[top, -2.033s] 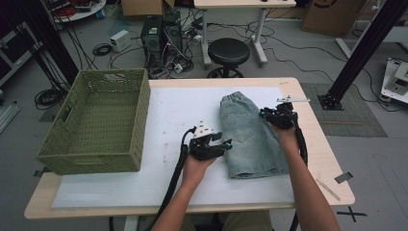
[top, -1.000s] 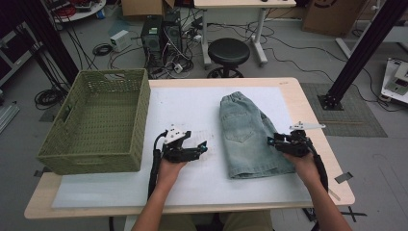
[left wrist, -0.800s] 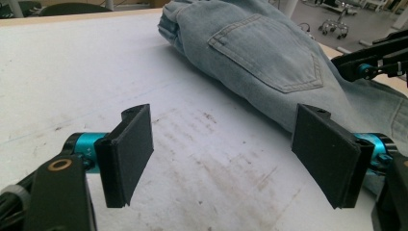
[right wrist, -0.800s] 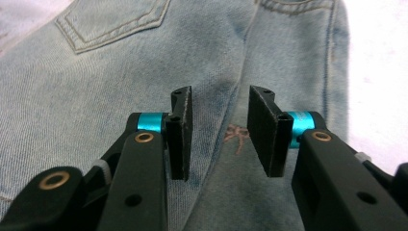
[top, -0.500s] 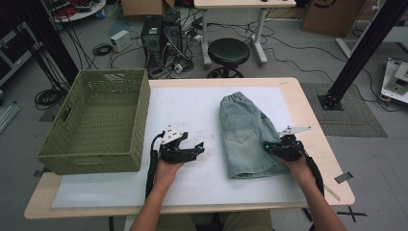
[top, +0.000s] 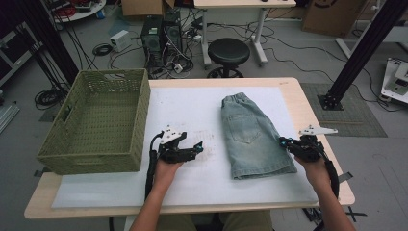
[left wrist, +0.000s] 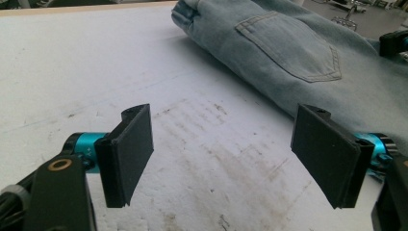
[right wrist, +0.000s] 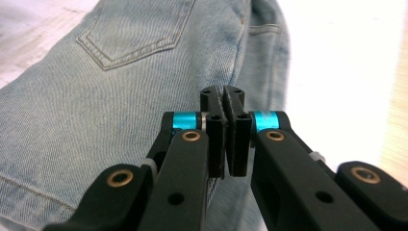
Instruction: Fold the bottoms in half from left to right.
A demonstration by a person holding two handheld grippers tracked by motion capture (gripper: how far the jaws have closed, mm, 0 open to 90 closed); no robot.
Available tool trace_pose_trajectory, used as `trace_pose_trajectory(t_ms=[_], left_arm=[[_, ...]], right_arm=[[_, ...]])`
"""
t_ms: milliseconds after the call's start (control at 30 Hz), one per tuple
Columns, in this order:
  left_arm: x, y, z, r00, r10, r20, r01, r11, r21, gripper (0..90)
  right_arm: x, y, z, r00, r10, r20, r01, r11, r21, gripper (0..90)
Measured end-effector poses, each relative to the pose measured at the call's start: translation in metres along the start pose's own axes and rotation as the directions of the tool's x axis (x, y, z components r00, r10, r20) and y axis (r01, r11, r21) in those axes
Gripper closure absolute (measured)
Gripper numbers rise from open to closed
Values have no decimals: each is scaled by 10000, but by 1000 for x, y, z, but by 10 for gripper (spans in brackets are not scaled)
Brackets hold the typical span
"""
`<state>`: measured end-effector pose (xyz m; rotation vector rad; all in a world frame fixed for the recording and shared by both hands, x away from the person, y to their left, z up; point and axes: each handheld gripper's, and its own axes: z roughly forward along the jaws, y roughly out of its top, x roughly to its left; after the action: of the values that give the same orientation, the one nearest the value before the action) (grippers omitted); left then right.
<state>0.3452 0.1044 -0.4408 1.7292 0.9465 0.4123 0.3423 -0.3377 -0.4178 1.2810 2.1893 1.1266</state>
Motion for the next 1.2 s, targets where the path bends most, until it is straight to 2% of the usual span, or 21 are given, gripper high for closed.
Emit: trace_pose_trajectory(t_ms=[100,167,267,400,500,567,733,833,967,1000,1200], left_arm=[[0,0,0,10000,-40,-32,40,10000,-6,227],[1,0,0,9999,-115,-36,114,9999,-18,227],[1,0,0,9998,-178,-34,178,9998,-25,227],[0,0,0,9998,-204,-12,204,9998,2,227],[1,0,-1,9998,-195,-53,195,9998,18,227],[0,0,0,9996,-259,-58,260,9997,39,227],[-2,-1,3,9997,-247,27,247,9997,71,227],[-4,0,5,9998,-209,51,208,9997,93,228],[-7,2,8,9997,-231,123,230,9997,45,227],[-8,3,8,9999,-126,112,125,9999,64,227],[-13,5,12,9997,-16,246,18,10000,-73,227]], right_arm=[[-1,-1,-5,9995,-113,309,112,9999,29,890],[0,-1,-8,9970,-271,719,262,9996,128,891],[-2,-3,-6,9903,-479,1303,407,9975,572,890],[-6,-10,6,9906,-506,1270,355,9923,1188,886],[-5,-14,10,9909,-529,1241,372,9914,1252,865],[-6,-13,9,9921,-387,1189,248,9929,1163,815],[-6,-7,3,9956,61,932,-89,9995,303,640],[-6,0,6,9970,168,756,-172,9998,45,566],[-7,13,18,9964,214,820,-216,9998,14,478],[-8,16,22,9960,251,858,-261,9996,99,466],[-18,24,44,9926,683,1000,-745,9955,594,439]])
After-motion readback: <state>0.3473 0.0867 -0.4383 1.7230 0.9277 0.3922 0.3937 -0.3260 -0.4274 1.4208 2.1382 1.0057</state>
